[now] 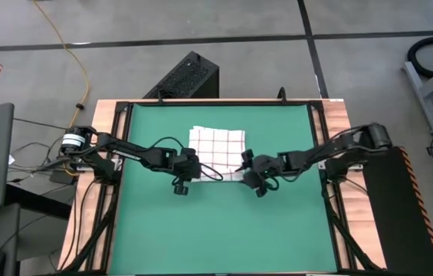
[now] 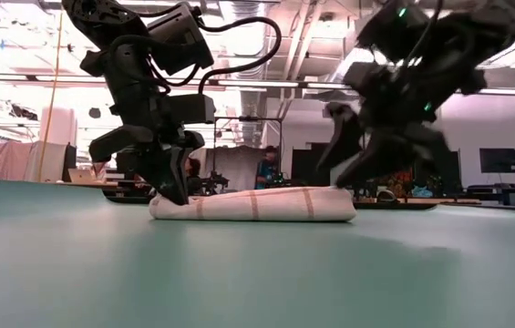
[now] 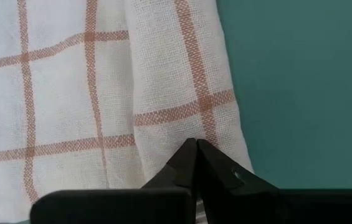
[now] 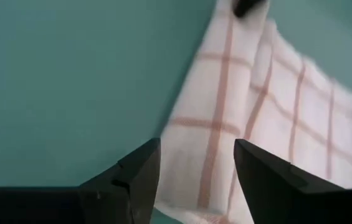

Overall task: Roll towel into tight, uniform cylinder
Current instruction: Roll the white towel

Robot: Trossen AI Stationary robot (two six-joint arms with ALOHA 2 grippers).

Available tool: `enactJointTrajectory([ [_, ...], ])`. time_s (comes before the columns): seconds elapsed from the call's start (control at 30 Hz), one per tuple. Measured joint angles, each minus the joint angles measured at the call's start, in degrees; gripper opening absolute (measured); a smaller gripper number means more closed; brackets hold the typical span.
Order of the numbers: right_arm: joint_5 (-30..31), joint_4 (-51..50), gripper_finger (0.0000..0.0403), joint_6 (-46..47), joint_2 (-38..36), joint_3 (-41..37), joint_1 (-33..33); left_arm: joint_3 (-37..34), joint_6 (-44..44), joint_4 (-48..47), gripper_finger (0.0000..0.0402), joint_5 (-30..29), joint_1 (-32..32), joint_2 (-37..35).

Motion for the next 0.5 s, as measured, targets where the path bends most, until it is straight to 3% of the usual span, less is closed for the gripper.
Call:
enactJointTrajectory([
  [0.23,-4.2,0.7,0.0215,3.8,6.7,0.0,-4.7,0.0,-0.1,0.0,0.0000,0.2,0.8,0.0],
  [0.5,-4.7,2.2,0.0214,3.9,14.6,0.4,-5.0,0.0,-0.2,-0.2,0.0000,0.0,1.4,0.0],
])
